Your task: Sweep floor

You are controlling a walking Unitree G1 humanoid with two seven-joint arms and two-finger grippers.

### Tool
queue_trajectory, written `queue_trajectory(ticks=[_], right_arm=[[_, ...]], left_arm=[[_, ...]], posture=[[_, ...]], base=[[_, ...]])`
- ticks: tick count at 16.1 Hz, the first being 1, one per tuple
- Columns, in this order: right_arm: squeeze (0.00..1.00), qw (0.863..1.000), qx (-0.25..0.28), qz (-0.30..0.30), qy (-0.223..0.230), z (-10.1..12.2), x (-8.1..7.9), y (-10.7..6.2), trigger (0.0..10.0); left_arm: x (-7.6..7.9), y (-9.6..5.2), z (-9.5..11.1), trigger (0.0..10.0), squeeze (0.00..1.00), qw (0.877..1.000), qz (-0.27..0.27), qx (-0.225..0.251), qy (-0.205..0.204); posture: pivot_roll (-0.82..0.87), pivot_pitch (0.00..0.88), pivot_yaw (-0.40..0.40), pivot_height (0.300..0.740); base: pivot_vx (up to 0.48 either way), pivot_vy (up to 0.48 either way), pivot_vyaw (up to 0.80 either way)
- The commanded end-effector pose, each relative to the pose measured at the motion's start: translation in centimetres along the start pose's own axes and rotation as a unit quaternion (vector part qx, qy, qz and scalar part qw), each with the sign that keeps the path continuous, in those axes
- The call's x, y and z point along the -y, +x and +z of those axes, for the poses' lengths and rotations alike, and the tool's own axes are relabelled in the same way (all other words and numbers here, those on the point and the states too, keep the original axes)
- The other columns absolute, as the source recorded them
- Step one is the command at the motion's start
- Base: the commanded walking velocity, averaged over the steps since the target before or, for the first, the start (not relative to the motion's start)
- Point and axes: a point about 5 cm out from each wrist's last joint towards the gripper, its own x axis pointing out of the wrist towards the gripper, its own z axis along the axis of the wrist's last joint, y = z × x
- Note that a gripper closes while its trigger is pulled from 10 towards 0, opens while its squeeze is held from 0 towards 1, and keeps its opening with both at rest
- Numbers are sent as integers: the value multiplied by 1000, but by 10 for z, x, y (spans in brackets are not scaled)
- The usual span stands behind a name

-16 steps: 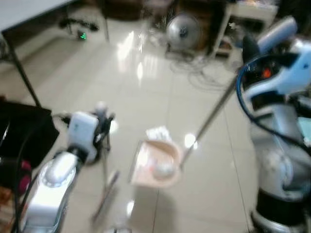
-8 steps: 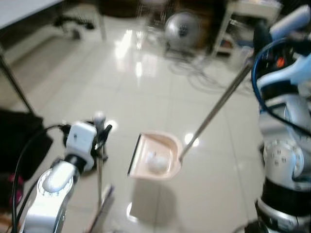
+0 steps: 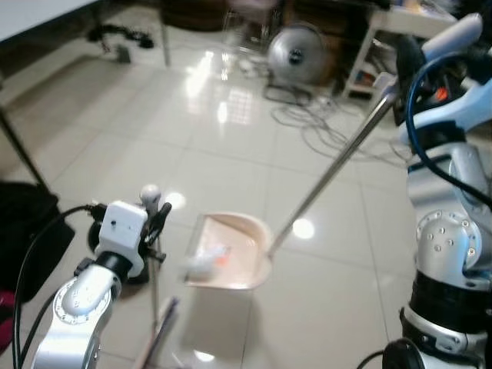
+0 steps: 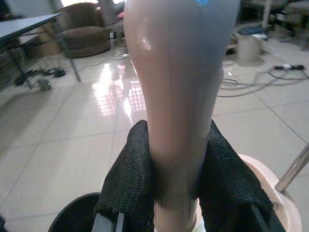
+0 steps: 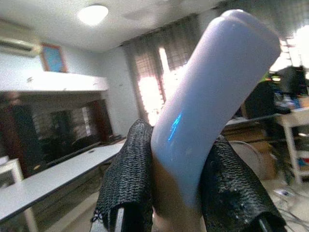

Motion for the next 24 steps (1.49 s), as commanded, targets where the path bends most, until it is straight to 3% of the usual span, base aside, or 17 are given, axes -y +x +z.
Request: queue_trajectory(ticks=[1, 4, 13, 19, 24], right_arm=[[0, 999, 14, 33, 30, 5, -16, 6, 10000], [0, 998, 16, 29, 50, 4, -15, 8, 10000], [0, 990, 41, 21, 136, 3, -12, 19, 10000], [0, 993, 38, 43, 103, 4, -15, 24, 10000], [0, 993, 42, 46, 104, 5, -13, 24, 10000]], left_arm=[[-7, -4, 6, 10000, 0, 1000, 17, 10, 19], [-7, -7, 5, 10000, 0, 1000, 18, 6, 18], [-14, -20, 0, 10000, 0, 999, 41, -14, 21], [-16, -21, -3, 10000, 0, 999, 46, -22, 16], [-13, -19, -6, 10000, 0, 999, 41, -23, 7]], posture=[[91, 51, -103, 740], [104, 52, -104, 740], [159, 59, -114, 740], [147, 44, -103, 740], [149, 35, -100, 740]], base=[[428, 0, 506], [425, 0, 519], [426, 0, 0], [428, 0, 0], [422, 0, 0]])
